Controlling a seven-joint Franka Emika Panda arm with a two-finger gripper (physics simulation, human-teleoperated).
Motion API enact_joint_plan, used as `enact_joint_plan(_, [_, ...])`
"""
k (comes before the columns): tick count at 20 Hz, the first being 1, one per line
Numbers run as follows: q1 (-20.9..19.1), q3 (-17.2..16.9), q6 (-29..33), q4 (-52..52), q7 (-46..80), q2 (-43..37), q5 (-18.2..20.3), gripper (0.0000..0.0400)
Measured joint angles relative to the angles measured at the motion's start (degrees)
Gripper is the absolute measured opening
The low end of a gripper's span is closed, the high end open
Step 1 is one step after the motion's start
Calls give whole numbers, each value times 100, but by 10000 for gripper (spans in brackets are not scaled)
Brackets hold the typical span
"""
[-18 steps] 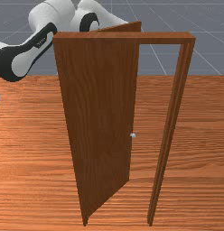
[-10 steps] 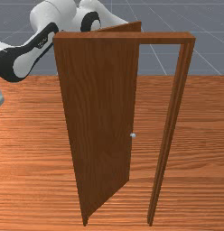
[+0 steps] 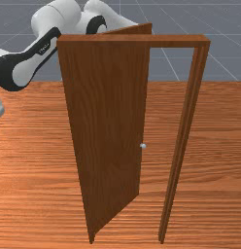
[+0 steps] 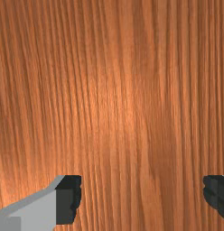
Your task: Close the door
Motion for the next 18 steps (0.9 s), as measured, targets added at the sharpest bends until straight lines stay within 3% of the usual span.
enact_joint_plan(1, [180, -29, 129, -553, 154, -296, -57, 400])
enact_joint_plan(2, [408, 365, 1078, -2503, -1564, -1350, -554, 400])
enact_joint_plan(4, [1158, 537, 1638, -3914, -994, -2189, -778, 400])
enact_joint_plan(8, [2807, 686, 1569, -4483, 1668, -2603, -811, 400])
enact_joint_plan(9, [3312, 403, 1331, -4315, 2966, -2515, -1065, 400])
enact_joint_plan(12, [3310, 710, 1531, -4347, 2567, -2503, -807, 400])
enact_joint_plan(14, [3310, 730, 1815, -4375, 2511, -2292, -831, 400])
enact_joint_plan(15, [3306, 733, 1594, -3905, 2488, -1978, -813, 400])
enact_joint_plan(16, [3362, 647, 2038, -3750, 2863, -1810, -794, 400])
enact_joint_plan(17, [3350, 655, 1734, -2973, 2824, -1369, -775, 400])
enact_joint_plan(18, [3321, 689, 874, -2162, 2732, -965, -722, 400])
